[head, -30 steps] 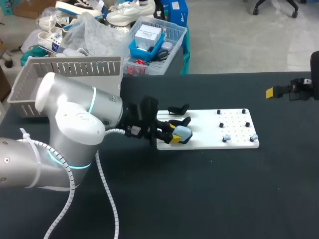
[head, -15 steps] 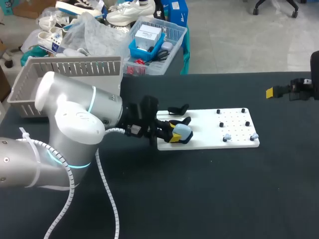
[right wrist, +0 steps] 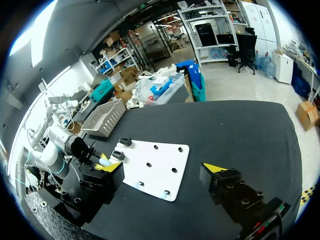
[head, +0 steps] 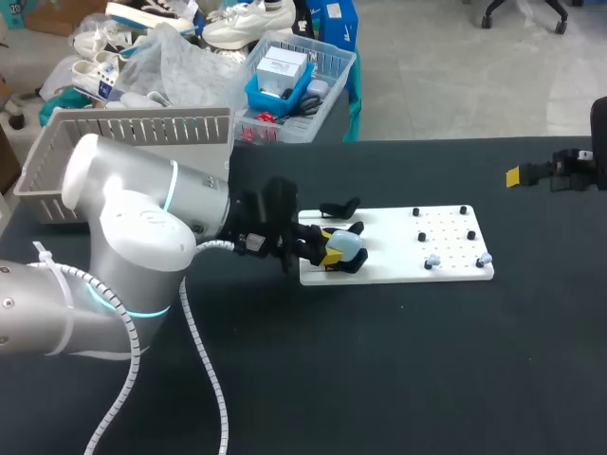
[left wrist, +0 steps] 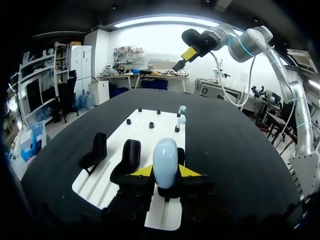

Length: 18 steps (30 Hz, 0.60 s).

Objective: Pick up each earbud case from the left stands, insert the matching earbuds, close the lid, and place the case in the box.

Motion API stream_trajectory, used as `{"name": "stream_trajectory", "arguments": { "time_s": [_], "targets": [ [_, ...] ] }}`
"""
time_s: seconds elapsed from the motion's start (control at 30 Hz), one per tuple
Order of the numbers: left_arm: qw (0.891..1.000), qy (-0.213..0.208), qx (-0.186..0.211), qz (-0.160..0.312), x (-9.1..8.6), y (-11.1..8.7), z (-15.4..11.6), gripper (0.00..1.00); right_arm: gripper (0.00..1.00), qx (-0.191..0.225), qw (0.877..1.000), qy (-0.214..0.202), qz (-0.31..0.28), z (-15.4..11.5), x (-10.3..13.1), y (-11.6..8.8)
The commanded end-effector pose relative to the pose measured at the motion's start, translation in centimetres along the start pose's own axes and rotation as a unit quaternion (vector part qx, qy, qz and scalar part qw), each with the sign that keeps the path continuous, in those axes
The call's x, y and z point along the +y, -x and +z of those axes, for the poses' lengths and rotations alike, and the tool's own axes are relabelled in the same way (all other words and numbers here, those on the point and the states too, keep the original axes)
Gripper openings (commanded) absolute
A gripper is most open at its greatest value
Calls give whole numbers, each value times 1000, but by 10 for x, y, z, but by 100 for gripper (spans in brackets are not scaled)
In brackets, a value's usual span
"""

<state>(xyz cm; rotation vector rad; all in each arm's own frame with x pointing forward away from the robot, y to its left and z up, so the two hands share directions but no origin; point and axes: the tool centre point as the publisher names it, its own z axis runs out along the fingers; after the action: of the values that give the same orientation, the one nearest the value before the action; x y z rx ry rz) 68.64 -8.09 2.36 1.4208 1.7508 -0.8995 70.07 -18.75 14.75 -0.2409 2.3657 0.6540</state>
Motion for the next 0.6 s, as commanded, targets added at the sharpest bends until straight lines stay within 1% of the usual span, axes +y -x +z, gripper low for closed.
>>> {"name": "stream_trajectory", "arguments": {
  "time_s": [0.03, 0.2, 0.23, 0.47, 0.6],
  "targets": [
    [1000, 3, -3, 1, -3, -2, -3, 0, 100, 4, 1000, -1, -9, -3, -1, 5],
    [1000, 2, -8, 1, -6, -1, -10, 0, 100, 15, 999, 20, -32, 8, 9, 13],
    [1000, 1, -9, 9, -7, 0, -11, 0, 100, 20, 999, 27, -36, 13, 11, 14],
    [1000, 4, -19, 14, -13, 3, -19, 0, 100, 36, 997, 47, -48, 24, 20, 15],
    [999, 5, -35, 34, -19, 8, -29, 0, 100, 52, 995, 60, -60, 30, 29, 15]
  ]
}}
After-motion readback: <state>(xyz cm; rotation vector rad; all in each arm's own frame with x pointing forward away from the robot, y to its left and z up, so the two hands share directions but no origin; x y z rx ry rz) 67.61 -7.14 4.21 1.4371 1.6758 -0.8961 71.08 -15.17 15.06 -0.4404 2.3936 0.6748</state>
